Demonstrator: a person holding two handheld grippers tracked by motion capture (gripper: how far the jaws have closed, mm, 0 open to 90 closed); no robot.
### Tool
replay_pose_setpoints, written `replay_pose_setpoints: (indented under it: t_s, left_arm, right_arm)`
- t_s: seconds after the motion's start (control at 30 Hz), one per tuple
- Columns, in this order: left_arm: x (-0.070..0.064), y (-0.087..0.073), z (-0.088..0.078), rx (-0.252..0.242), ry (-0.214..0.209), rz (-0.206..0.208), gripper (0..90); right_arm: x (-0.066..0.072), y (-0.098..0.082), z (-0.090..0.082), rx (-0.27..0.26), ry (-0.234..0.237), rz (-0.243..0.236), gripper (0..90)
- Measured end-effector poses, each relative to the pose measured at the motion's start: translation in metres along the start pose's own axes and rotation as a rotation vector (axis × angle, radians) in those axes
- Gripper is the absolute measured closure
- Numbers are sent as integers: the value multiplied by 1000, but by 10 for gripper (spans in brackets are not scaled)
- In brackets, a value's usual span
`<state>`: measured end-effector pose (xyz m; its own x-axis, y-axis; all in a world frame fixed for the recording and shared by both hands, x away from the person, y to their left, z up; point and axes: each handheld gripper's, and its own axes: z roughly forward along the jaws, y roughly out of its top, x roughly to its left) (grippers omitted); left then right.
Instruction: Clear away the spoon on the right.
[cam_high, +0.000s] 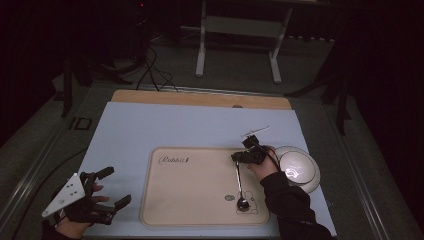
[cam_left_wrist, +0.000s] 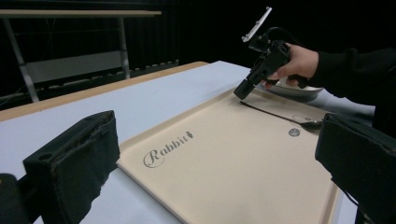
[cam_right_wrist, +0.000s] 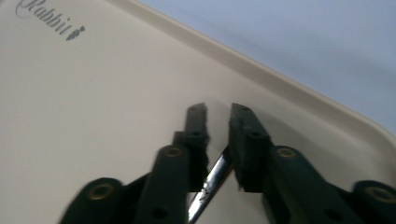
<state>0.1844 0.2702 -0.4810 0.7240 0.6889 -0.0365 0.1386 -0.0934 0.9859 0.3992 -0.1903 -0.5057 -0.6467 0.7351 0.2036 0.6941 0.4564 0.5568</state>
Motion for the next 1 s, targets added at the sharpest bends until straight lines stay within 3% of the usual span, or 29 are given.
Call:
replay_pose_setpoints:
  t_s: [0.13,0.47,0.6,0.9,1.0]
  left_arm:
    - [0,0,0,-2,0,-2,0]
    - [0,0,0,0,-1,1,0]
    - [0,0,0,1,-2,1,0]
    - [0,0,0,1,-1,2,0]
    - [0,0,0,2,-1,3,0]
  right_arm:
    - [3,0,4,25,17,-17,897]
    - [3,-2,9,44,9,-18,898]
    - [-2,-4,9,51,-5,3,898]
    - [-3,-4,4,23,6,16,893]
    - [0,-4,-1,1,16,13,845]
